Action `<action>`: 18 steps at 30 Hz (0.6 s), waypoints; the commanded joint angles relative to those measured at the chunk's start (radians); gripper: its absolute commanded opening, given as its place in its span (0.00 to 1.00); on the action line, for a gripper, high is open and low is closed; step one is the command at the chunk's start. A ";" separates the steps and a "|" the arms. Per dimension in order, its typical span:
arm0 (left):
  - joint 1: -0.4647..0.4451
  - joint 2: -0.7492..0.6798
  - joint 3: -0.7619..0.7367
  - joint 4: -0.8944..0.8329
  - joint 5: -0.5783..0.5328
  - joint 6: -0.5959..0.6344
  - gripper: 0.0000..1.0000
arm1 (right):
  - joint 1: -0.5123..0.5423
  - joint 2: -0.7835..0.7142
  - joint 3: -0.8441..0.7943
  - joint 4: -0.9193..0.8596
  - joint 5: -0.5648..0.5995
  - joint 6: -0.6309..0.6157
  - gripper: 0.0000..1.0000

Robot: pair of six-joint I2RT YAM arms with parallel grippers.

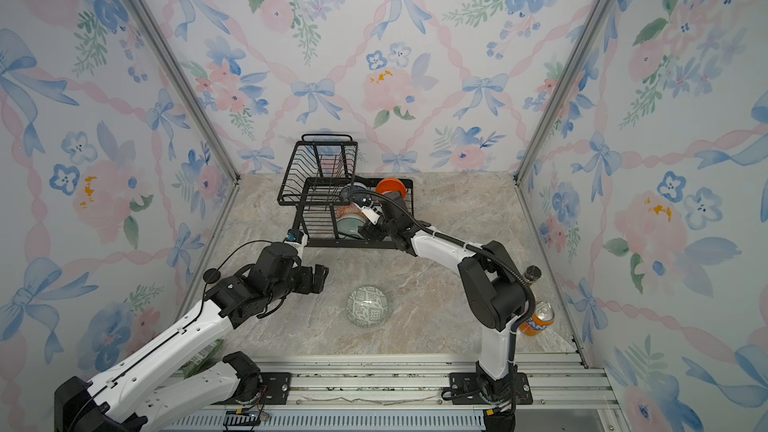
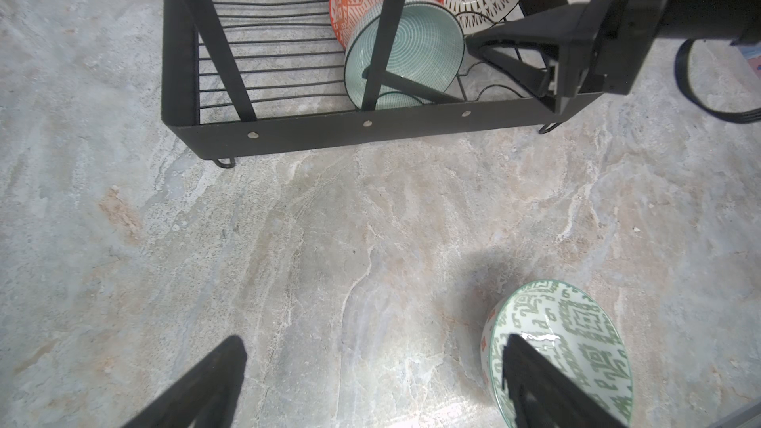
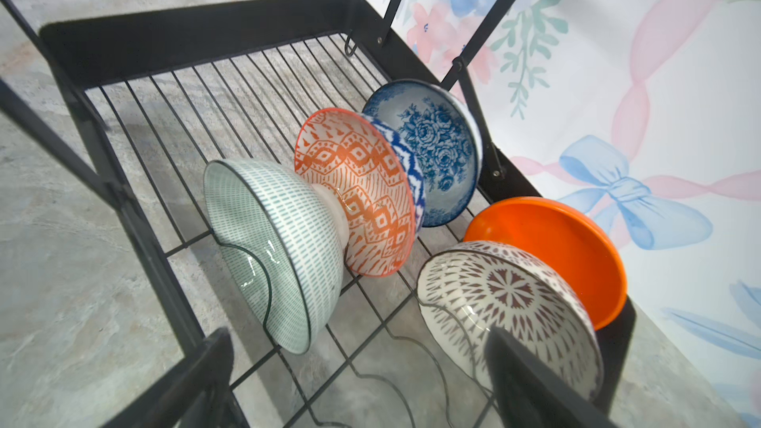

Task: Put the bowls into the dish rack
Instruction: 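Open the right gripper to release the pale green bowl in the rack, then withdraw the right gripper while the left gripper moves over the patterned bowl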

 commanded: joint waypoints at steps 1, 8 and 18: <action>0.006 -0.005 -0.013 0.003 0.000 0.002 0.98 | -0.011 -0.065 -0.038 -0.027 -0.021 0.030 0.97; 0.006 0.015 -0.004 0.006 0.003 0.006 0.98 | -0.037 -0.173 -0.121 -0.053 -0.032 0.066 0.97; 0.003 0.022 0.000 0.007 -0.003 -0.004 0.98 | -0.063 -0.459 -0.332 0.017 0.102 0.189 0.97</action>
